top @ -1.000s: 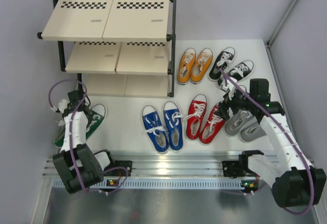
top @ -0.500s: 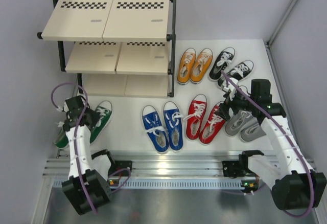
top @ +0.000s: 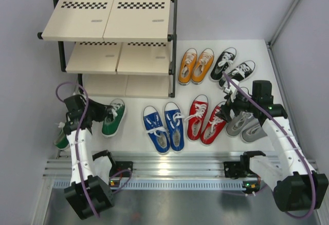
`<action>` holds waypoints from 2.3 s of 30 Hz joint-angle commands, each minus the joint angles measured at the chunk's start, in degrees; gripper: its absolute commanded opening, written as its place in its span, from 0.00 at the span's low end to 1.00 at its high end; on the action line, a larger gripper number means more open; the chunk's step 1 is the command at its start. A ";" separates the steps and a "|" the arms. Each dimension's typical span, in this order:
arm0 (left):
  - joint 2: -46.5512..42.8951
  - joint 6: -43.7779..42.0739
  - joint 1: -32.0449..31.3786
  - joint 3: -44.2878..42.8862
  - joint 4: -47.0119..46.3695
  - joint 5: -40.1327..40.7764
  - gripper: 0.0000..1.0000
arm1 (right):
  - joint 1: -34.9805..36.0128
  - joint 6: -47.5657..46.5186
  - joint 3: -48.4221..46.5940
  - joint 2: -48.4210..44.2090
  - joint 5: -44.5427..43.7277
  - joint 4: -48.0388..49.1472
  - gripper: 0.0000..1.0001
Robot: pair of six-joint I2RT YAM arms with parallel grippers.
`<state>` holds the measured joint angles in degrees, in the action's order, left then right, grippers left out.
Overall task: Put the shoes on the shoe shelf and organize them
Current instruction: Adjust the shoe at the center of the board, then pick up the shoe at the center of the board.
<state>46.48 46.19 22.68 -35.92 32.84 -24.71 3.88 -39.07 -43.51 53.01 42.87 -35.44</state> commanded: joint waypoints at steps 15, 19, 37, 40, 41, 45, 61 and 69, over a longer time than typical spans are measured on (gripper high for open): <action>-0.07 7.94 -0.27 1.73 -20.97 -5.79 0.00 | -0.63 -2.15 -0.18 -0.37 2.65 0.55 0.99; 0.63 6.81 -0.26 2.60 -21.06 -5.26 0.00 | -0.54 -2.15 -0.26 -0.19 2.83 0.37 0.99; 2.12 -12.53 -0.26 2.35 -4.81 4.05 0.40 | -0.63 -3.29 -0.70 0.07 4.59 -1.30 0.99; 3.09 -15.42 -0.35 -0.81 -2.62 5.28 0.56 | -0.54 -3.38 -0.97 -0.02 4.85 -1.56 1.00; 3.09 -17.35 -0.27 -1.86 -0.78 5.98 0.57 | -0.63 -3.47 -1.05 -0.02 4.94 -1.82 0.99; 3.26 -18.34 -0.35 -4.94 3.54 8.96 0.75 | -0.54 -3.64 -1.40 0.07 5.29 -2.09 1.00; 13.63 -13.50 -0.35 -3.98 3.38 7.84 0.72 | -0.63 -4.70 -1.93 0.51 6.78 -3.85 0.99; 15.40 -11.04 -0.35 1.46 -5.50 1.69 0.63 | -0.63 -4.88 -2.02 0.60 7.05 -4.11 1.00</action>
<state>61.69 33.21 22.50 -35.92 33.39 -16.93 3.88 -42.46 -43.51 53.71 47.64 -39.42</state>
